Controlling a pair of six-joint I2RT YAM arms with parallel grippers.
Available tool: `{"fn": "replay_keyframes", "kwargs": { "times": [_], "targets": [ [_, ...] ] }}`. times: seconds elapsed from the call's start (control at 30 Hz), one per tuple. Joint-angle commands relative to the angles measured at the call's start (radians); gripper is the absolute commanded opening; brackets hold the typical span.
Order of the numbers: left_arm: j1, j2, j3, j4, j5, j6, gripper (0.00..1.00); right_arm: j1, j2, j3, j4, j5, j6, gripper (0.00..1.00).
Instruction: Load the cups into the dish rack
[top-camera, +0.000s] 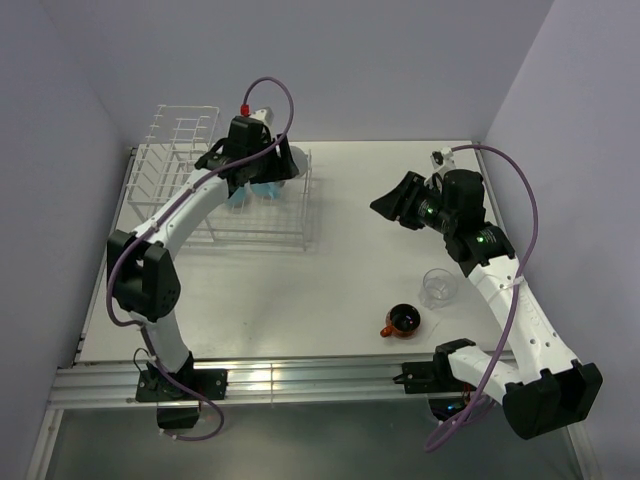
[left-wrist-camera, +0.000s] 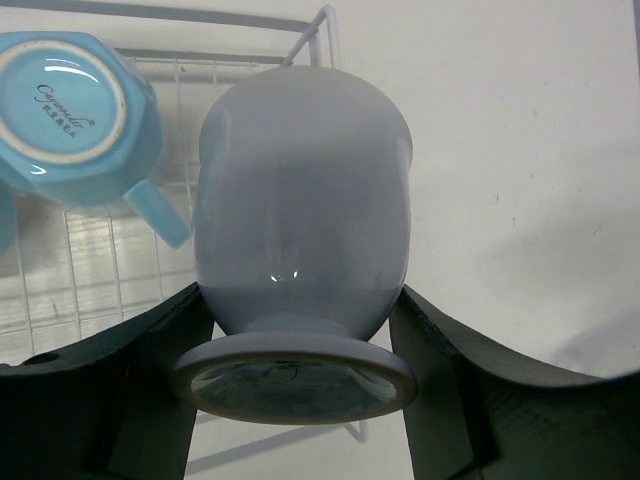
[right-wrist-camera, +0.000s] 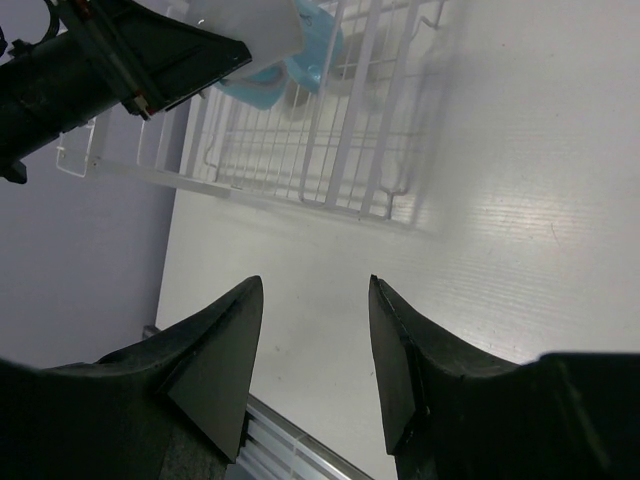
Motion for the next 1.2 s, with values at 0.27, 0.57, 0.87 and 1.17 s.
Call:
{"fn": "replay_keyframes", "kwargs": {
  "times": [0.27,0.57,0.87,1.17],
  "targets": [
    [0.017,0.062,0.159,0.027,-0.034,0.021,0.0,0.002,-0.021,-0.018,0.032,-0.006,-0.029,0.54],
    [0.029,0.132,0.211,0.01,-0.029,0.018,0.0,0.002,-0.018,-0.036,0.043,-0.011,-0.036,0.54],
    [0.042,0.194,0.259,-0.016,-0.016,0.015,0.0,0.0,-0.011,-0.053,0.052,-0.016,-0.042,0.54],
    [0.063,0.226,0.285,-0.056,-0.054,0.01,0.0,0.0,0.002,-0.064,0.064,-0.025,-0.042,0.54]
  ]
}}
